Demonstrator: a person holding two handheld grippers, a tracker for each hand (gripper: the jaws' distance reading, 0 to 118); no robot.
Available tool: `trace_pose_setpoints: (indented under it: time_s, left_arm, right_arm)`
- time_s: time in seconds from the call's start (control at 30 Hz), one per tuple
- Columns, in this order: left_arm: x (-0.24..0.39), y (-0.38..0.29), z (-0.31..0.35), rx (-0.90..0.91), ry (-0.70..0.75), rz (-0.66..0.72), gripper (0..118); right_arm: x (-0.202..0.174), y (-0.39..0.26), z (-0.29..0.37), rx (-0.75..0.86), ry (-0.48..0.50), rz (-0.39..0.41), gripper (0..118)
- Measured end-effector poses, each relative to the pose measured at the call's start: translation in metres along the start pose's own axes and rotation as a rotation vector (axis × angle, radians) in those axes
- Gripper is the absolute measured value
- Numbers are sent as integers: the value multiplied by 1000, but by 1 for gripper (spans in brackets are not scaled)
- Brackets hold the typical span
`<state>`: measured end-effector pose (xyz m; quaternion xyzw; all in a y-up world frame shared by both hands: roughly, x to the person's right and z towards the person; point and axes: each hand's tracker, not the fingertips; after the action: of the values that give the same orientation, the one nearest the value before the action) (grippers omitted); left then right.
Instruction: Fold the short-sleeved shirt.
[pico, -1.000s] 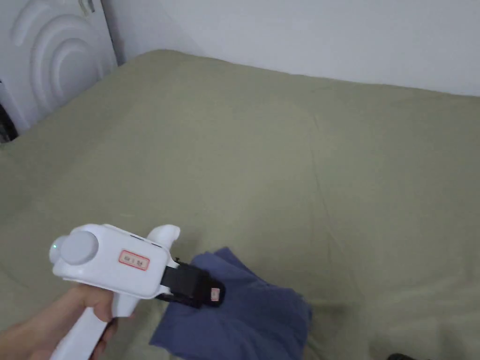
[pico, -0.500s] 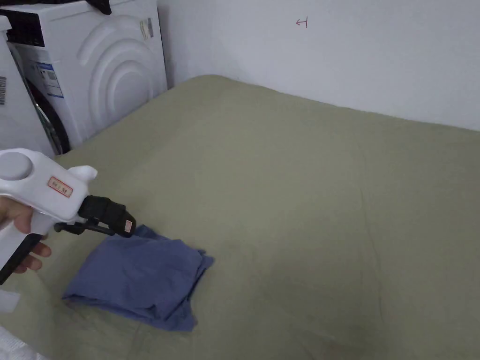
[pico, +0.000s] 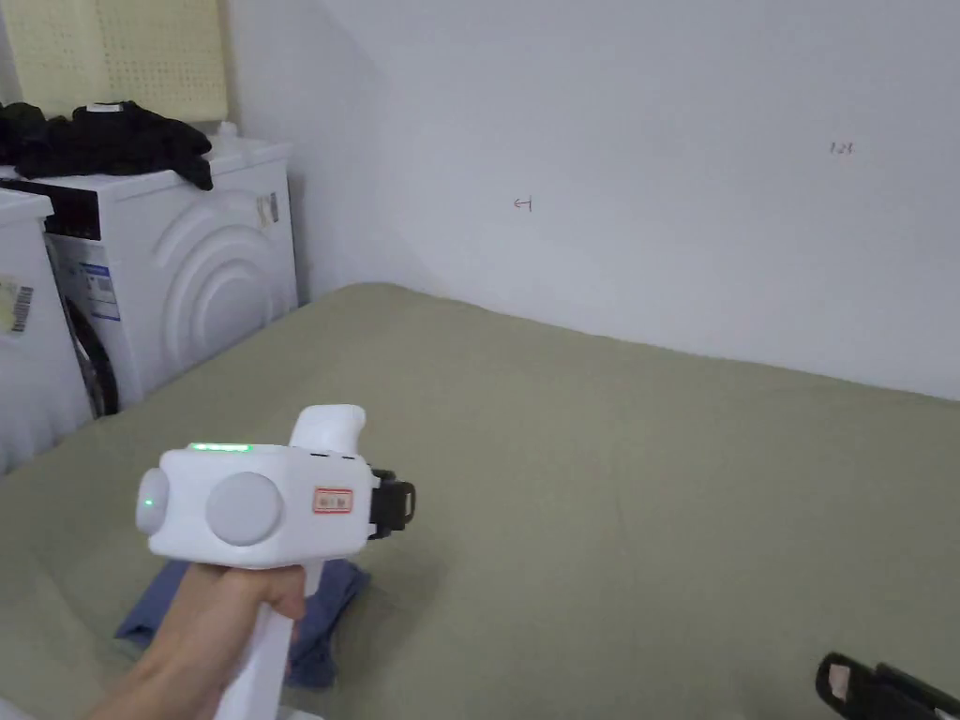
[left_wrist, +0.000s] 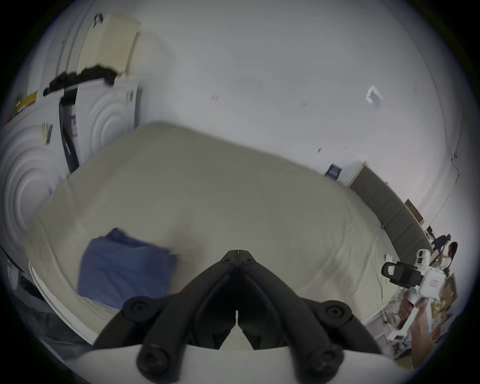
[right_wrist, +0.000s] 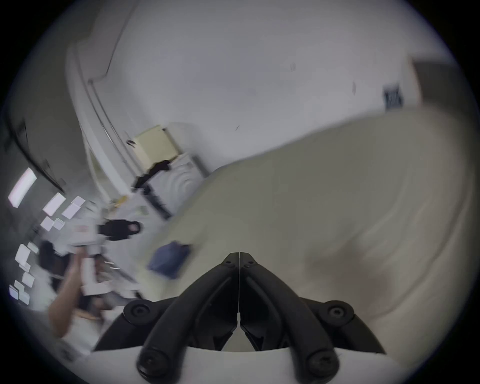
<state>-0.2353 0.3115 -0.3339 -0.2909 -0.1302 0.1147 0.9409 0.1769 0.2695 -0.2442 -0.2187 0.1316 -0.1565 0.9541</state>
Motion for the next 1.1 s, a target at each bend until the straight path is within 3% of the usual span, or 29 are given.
trace_pose_setpoints:
  time_s: [0.1, 0.17, 0.33, 0.53, 0.97, 1.0, 1.03, 1.1]
  left_arm:
    - [85, -23, 19, 234, 77, -83, 0]
    - [126, -43, 34, 369, 124, -126, 0]
    - [168, -58, 62, 381, 148, -238, 0]
    - [174, -65, 78, 394, 118, -245, 0]
    - [175, -66, 72, 380, 118, -270, 1]
    - [175, -66, 72, 390, 118, -264, 12]
    - [175, -66, 73, 394, 121, -262, 33]
    - [175, -62, 72, 398, 129, -266, 115]
  right_arm:
    - [-22, 7, 24, 136, -272, 176, 3]
    - [-36, 6, 44, 217, -390, 231, 3]
    - [-50, 5, 89, 312, -410, 256, 3]
    - [-58, 5, 107, 340, -434, 329, 4]
    - [-58, 20, 113, 372, -429, 306, 6]
    - [-59, 20, 113, 375, -439, 313, 15]
    - [-59, 21, 113, 377, -440, 312, 43]
    - [-59, 25, 110, 368, -436, 294, 117]
